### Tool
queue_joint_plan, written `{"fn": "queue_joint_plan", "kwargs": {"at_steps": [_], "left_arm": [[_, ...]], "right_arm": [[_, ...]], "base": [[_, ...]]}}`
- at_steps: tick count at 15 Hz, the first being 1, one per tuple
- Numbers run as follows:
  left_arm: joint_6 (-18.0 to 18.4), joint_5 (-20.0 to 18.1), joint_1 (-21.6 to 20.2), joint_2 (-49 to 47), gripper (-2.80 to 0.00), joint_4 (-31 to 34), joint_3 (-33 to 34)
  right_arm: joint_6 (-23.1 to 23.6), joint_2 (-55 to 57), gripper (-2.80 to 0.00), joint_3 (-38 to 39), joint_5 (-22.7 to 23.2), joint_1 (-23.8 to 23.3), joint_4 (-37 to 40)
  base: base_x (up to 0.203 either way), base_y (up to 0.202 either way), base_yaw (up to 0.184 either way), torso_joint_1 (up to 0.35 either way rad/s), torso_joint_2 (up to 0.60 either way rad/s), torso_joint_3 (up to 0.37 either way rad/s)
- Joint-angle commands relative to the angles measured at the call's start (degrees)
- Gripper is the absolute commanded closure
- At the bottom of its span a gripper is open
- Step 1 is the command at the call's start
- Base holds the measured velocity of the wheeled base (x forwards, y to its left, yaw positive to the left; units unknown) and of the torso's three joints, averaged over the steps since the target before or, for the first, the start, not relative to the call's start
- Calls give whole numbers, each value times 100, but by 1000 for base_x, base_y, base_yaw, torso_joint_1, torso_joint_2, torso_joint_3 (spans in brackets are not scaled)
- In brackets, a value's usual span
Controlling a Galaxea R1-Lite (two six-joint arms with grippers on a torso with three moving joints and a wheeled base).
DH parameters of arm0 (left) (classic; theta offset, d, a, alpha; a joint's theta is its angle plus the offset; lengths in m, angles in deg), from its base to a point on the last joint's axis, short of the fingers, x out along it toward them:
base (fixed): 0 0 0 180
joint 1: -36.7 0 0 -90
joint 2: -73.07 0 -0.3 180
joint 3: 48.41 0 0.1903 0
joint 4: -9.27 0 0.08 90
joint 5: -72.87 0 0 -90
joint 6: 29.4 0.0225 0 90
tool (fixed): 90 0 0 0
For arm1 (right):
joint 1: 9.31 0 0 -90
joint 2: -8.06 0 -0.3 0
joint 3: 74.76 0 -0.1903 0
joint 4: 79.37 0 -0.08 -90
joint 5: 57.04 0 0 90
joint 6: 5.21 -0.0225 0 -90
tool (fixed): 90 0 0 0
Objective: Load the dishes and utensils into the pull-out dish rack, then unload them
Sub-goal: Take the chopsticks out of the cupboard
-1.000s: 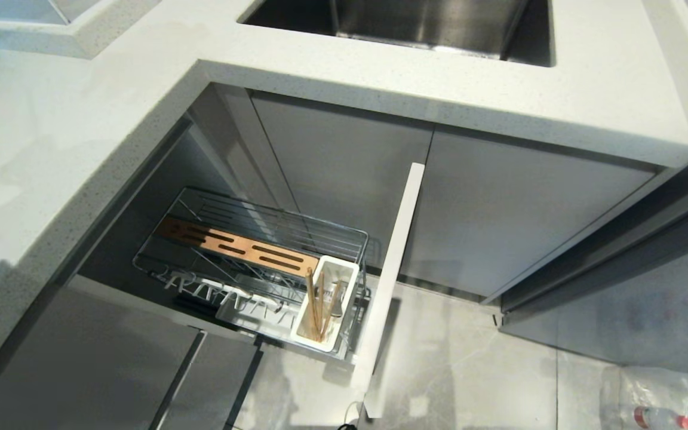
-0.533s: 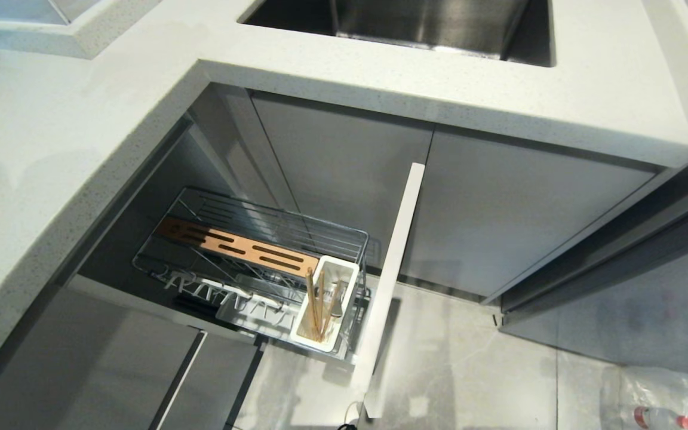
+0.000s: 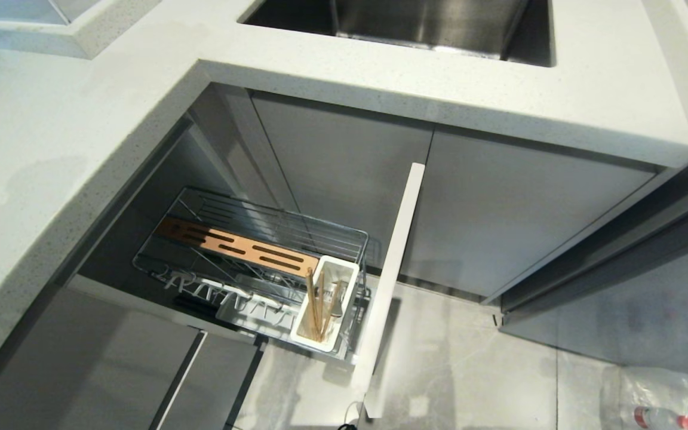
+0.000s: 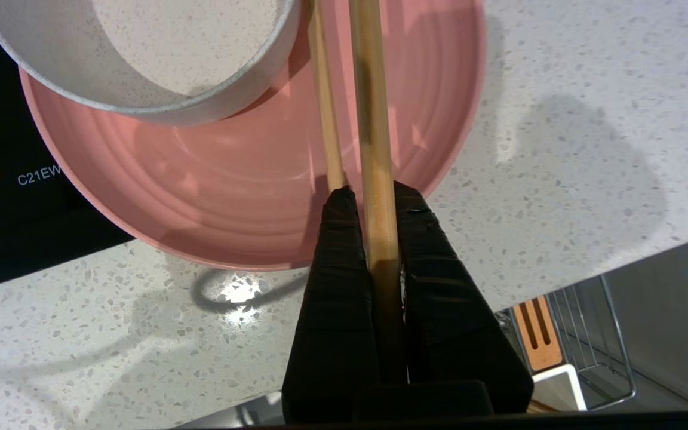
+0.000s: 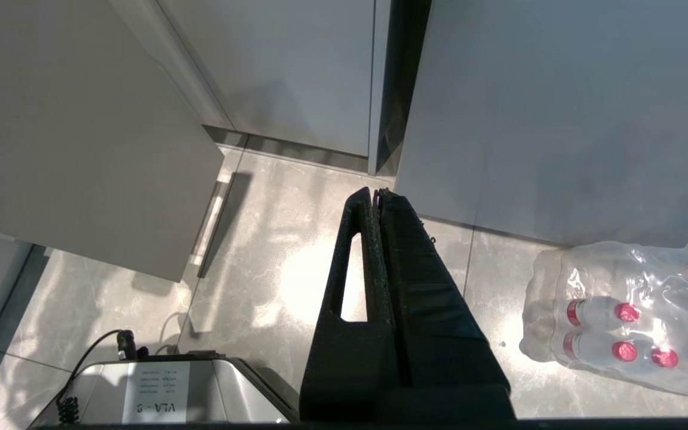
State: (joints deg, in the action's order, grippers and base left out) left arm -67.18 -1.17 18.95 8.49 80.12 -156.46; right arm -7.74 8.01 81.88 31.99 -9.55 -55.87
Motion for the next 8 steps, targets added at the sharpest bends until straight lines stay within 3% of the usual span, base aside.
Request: {"fn": "queue_joint_plan", "kwargs": {"at_steps": [1, 8], "left_arm": [[-31, -23, -36, -133, 0, 21, 39], [-89, -563, -195, -678, 0, -223, -149]], "right_arm": [[-1, 5, 0, 9, 0, -2, -3], [-1, 5, 0, 9, 0, -2, -5]], "base": [[0, 0, 0, 0, 0, 0], [0, 0, 0, 0, 0, 0]]}}
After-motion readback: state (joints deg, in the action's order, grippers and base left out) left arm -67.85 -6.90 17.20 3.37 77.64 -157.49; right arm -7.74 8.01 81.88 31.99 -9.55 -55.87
